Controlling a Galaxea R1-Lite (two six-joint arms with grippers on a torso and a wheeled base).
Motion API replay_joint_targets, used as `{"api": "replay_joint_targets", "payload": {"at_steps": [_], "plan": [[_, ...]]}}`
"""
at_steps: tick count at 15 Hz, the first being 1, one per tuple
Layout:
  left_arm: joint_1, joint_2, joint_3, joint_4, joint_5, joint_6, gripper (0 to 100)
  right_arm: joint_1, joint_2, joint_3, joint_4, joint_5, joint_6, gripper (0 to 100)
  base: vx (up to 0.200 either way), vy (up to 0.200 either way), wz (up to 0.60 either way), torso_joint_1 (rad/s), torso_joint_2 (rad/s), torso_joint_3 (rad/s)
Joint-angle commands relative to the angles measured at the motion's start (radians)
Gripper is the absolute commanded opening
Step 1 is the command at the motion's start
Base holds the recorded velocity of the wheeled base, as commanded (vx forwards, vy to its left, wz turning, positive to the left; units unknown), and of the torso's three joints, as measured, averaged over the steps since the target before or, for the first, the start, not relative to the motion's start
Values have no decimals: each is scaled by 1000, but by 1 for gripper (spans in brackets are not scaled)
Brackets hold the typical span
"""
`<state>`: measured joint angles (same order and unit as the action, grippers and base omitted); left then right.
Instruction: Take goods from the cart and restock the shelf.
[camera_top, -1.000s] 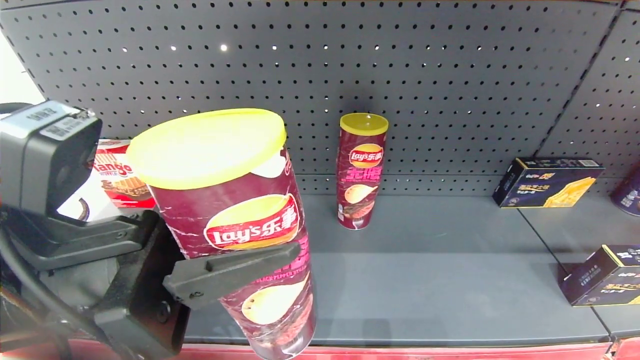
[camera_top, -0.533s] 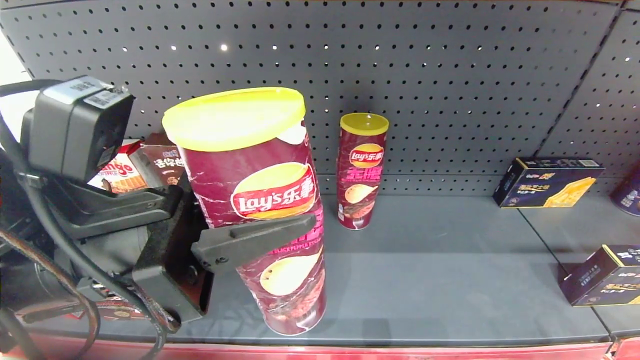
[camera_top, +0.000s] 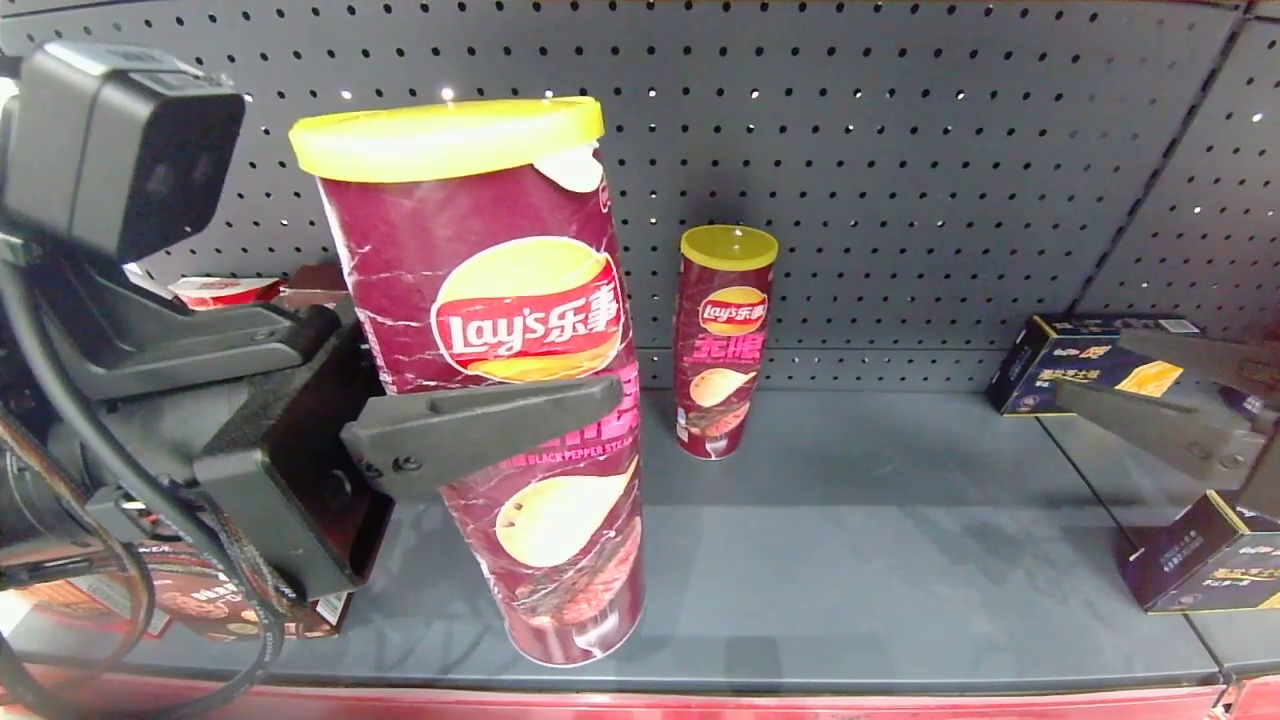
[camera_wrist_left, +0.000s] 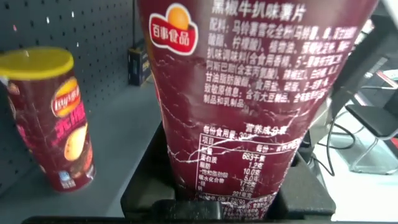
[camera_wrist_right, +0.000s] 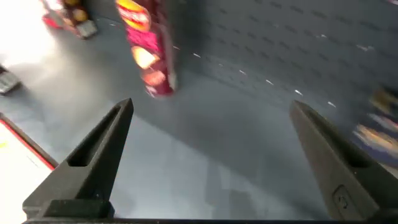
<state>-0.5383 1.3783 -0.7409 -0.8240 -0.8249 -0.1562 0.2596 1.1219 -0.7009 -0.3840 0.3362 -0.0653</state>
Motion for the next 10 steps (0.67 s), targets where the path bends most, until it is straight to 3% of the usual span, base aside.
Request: {"api": "replay_joint_targets", "payload": {"at_steps": [1, 2, 6, 10], "plan": [[3, -4, -3, -3, 0, 0, 0, 6, 182, -42, -82, 96, -1, 100, 0, 0, 0, 0, 0, 0], [3, -5, -2, -4, 0, 0, 0, -23, 262, -63, -197, 247, -7, 100, 0, 0, 0, 0, 0, 0], [23, -18, 0, -1, -3, -2, 0, 10, 377, -154, -242, 337, -19, 100, 0, 0, 0, 0, 0, 0], [35, -24, -11, -3, -3, -5, 0, -10, 544, -279, -248, 577, -140, 100, 0, 0, 0, 0, 0, 0]]}}
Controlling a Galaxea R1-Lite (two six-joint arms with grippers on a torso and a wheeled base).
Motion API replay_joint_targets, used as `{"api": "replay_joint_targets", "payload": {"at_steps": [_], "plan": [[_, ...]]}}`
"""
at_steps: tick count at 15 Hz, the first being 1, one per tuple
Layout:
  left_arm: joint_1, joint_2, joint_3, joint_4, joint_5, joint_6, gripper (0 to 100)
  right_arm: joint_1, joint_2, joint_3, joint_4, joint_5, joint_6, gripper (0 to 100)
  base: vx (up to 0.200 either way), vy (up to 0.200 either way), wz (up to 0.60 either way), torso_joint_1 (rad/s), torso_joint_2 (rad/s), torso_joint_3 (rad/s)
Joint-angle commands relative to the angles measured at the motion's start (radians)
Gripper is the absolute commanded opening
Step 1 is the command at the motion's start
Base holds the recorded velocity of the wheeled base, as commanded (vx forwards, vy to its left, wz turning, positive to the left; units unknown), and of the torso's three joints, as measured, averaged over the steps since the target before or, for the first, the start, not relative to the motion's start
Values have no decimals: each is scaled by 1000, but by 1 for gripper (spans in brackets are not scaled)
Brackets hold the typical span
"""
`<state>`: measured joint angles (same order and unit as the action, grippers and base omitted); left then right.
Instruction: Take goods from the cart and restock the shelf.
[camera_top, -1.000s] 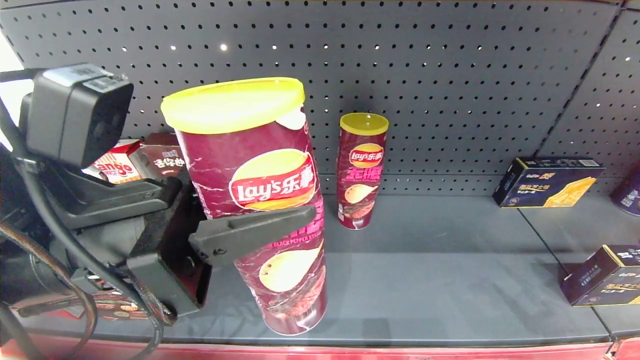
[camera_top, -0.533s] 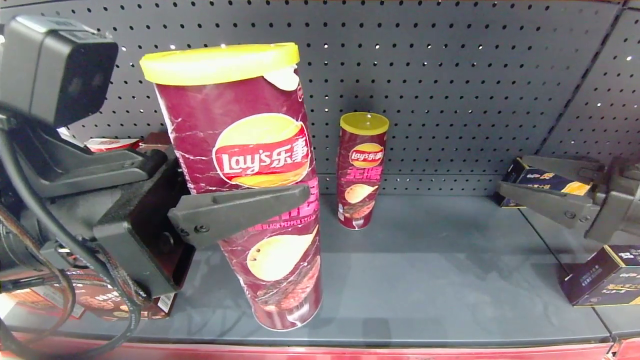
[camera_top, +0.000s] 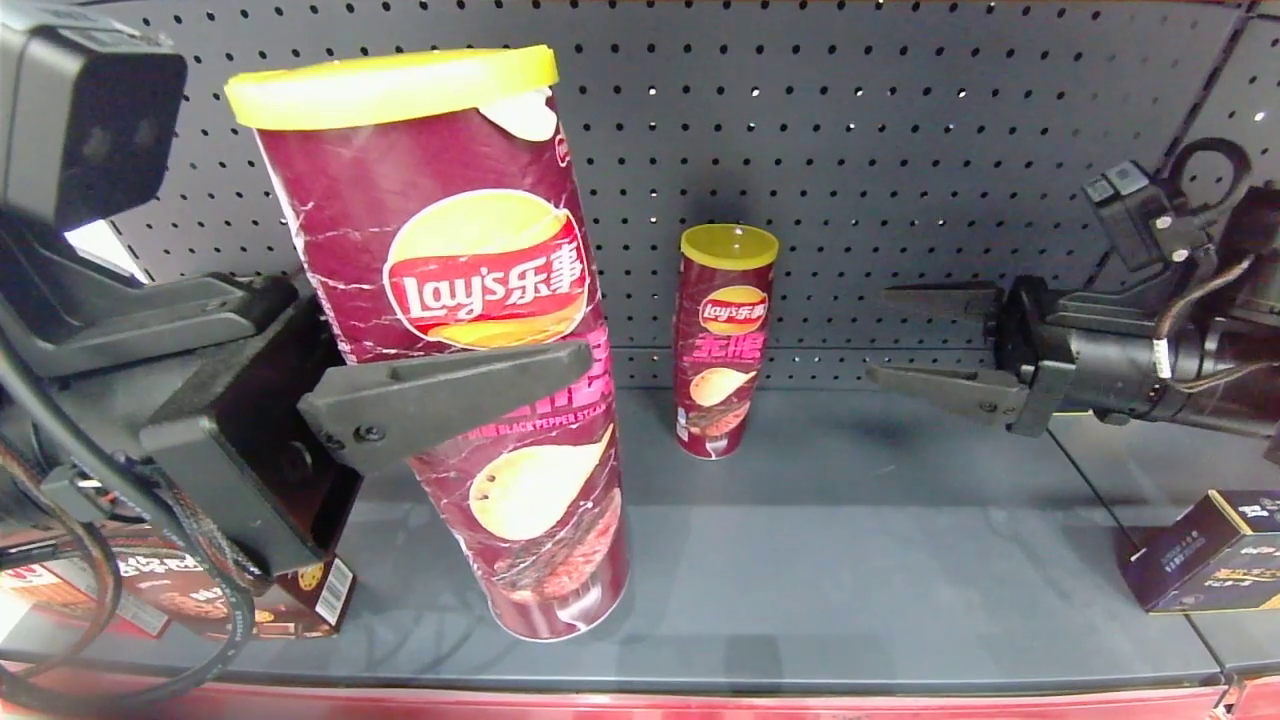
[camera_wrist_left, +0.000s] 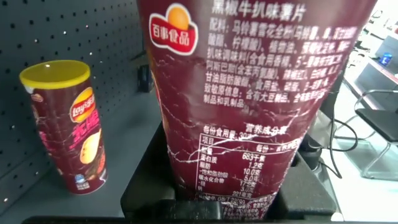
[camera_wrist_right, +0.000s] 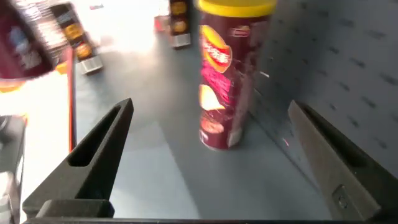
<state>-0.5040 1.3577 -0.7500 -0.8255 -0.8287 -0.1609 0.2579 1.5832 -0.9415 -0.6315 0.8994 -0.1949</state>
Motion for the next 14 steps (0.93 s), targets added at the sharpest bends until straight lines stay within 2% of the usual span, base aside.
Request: {"api": "replay_joint_targets", "payload": {"at_steps": [1, 4, 5, 14], "plan": [[1, -3, 0, 0, 0, 0, 0, -8, 116, -74, -7, 67, -14, 100, 0, 0, 0, 0, 0, 0], [2, -3, -3, -1, -3, -3, 0, 11, 179, -131, -24, 75, -14, 100, 0, 0, 0, 0, 0, 0], [2, -3, -15, -4, -20, -28, 0, 24, 221, -168, -25, 75, -14, 100, 0, 0, 0, 0, 0, 0], [18, 1, -31, -7, -20, -29, 0, 90, 386, -280, -45, 75, -14, 100, 0, 0, 0, 0, 0, 0]]}}
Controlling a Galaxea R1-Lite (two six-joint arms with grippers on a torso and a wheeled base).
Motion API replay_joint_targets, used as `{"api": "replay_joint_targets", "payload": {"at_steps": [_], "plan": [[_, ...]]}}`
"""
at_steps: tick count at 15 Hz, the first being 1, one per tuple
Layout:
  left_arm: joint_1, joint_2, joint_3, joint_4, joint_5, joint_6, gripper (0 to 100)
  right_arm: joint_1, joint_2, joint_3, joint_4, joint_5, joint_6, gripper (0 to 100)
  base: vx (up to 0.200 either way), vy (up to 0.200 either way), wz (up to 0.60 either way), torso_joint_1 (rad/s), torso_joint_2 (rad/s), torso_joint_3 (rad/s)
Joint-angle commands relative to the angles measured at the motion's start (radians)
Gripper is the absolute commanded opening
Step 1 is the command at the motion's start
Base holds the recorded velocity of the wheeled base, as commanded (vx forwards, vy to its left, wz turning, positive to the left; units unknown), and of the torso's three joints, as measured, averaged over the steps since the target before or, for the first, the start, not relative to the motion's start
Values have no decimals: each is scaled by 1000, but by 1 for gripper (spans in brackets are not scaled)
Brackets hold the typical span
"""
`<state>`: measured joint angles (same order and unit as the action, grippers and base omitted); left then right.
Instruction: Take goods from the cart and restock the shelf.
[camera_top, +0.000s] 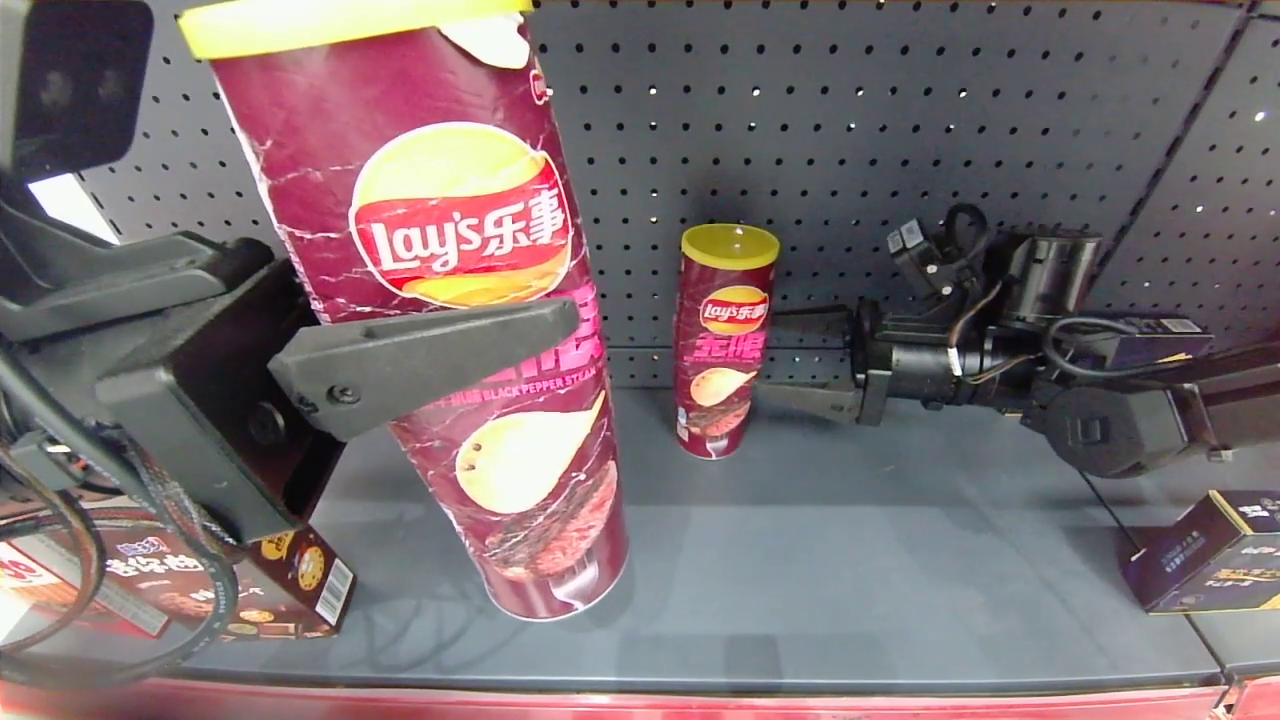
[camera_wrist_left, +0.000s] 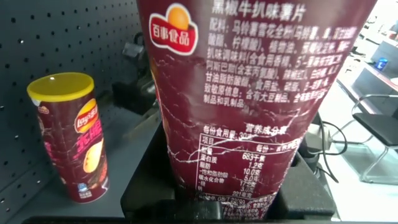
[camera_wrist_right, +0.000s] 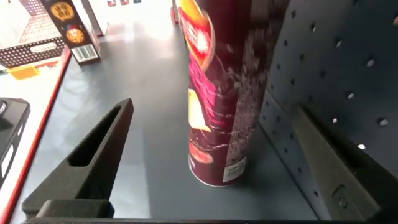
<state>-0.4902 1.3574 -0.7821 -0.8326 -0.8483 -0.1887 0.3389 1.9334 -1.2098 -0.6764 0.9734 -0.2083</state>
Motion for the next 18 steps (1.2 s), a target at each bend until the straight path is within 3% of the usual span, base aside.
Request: {"api": "replay_joint_targets", "payload": {"at_steps": [1, 11, 18], "plan": [[4, 3, 1, -3, 0, -1, 0, 14, 50, -19, 0, 1, 0, 100, 0, 0, 0, 0, 0, 0], [25, 3, 7, -3, 0, -1, 0, 60, 196, -191, 0, -1, 6, 100, 0, 0, 0, 0, 0, 0], [25, -1, 11, -2, 3, -1, 0, 65, 223, -197, -14, -1, 4, 100, 0, 0, 0, 0, 0, 0]]}}
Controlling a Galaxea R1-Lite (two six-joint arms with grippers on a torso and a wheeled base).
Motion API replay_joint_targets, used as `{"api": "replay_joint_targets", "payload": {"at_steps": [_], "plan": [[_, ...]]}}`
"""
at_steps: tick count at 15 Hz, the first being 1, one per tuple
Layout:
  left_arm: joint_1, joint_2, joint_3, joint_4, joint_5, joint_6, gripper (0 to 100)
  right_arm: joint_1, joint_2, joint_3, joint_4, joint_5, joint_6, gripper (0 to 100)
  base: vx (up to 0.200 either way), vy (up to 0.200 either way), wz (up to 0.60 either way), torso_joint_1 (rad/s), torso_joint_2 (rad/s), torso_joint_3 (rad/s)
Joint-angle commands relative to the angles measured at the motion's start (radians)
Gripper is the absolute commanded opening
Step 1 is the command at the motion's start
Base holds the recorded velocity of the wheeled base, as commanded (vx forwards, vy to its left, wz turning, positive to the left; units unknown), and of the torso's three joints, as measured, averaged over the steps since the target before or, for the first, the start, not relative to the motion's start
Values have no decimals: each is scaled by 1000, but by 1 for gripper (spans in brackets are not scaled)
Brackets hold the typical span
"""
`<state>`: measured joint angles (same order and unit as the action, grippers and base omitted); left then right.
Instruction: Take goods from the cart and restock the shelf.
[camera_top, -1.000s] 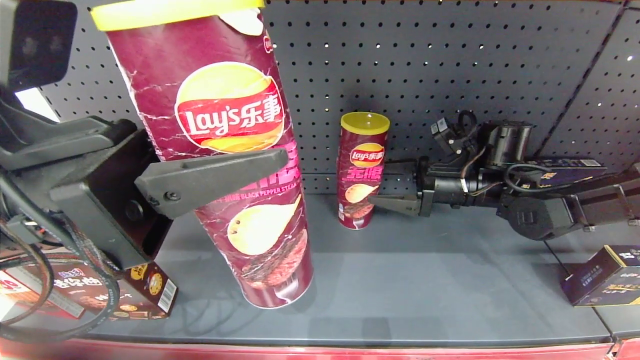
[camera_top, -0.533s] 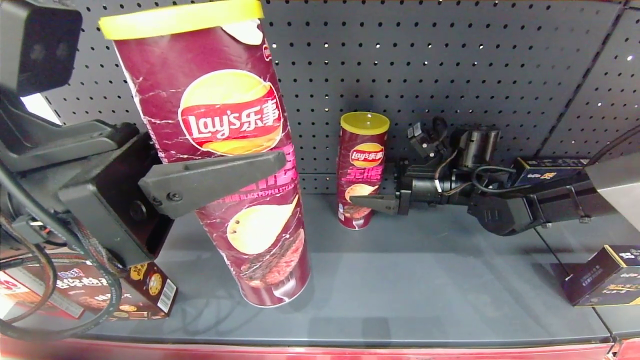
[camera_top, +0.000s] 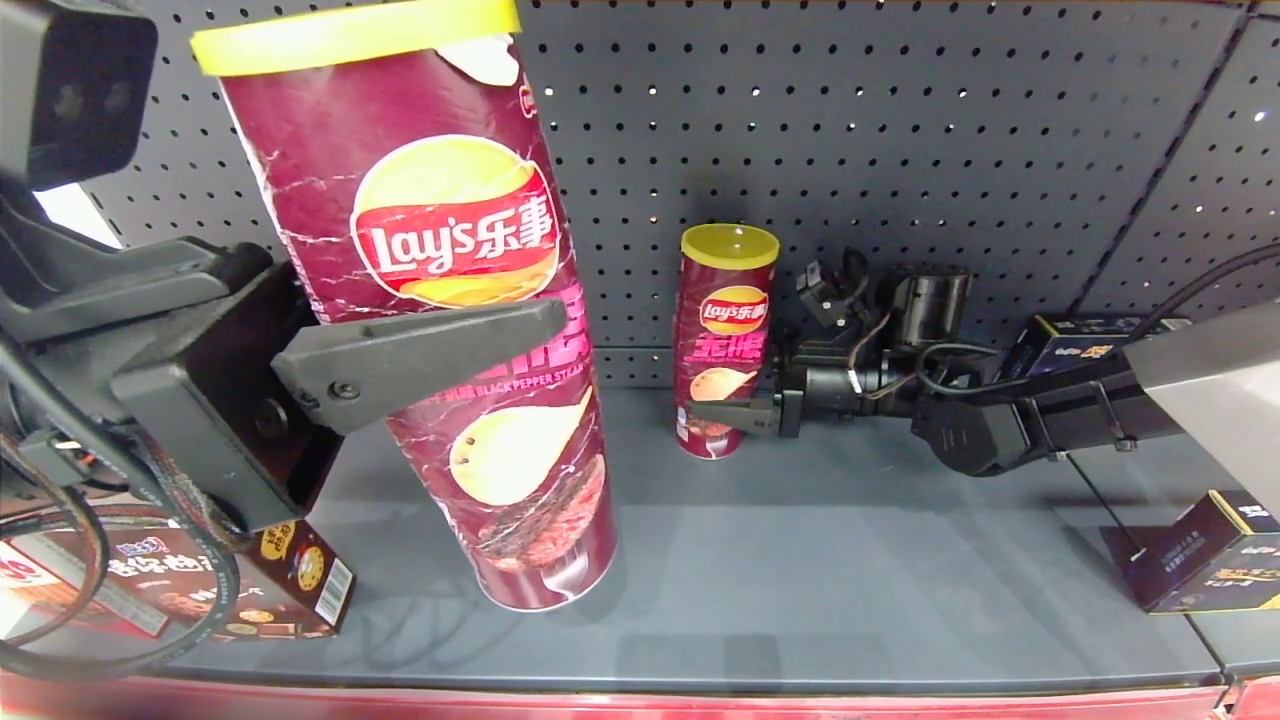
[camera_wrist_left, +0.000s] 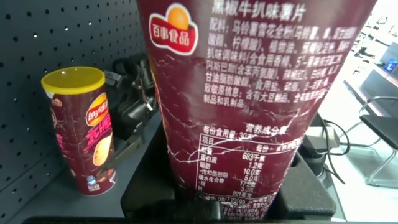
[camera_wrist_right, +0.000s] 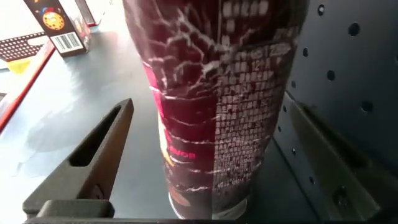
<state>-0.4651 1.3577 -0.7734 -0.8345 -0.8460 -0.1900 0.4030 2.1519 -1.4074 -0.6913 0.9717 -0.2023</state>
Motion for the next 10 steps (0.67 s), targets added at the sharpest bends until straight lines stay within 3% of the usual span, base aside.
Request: {"api": "replay_joint_targets", "payload": {"at_steps": [1, 7, 10], "plan": [[0, -2, 3, 0, 1, 0, 0, 0, 16, -1, -19, 1, 0, 0, 0, 0, 0, 0, 0, 0], [0, -2, 3, 0, 4, 0, 0, 8, 13, 7, -28, -8, 6, 0, 0, 0, 0, 0, 0, 0], [2, 0, 3, 0, 2, 0, 0, 14, -83, 74, -33, -11, 6, 0, 0, 0, 0, 0, 0, 0]]}}
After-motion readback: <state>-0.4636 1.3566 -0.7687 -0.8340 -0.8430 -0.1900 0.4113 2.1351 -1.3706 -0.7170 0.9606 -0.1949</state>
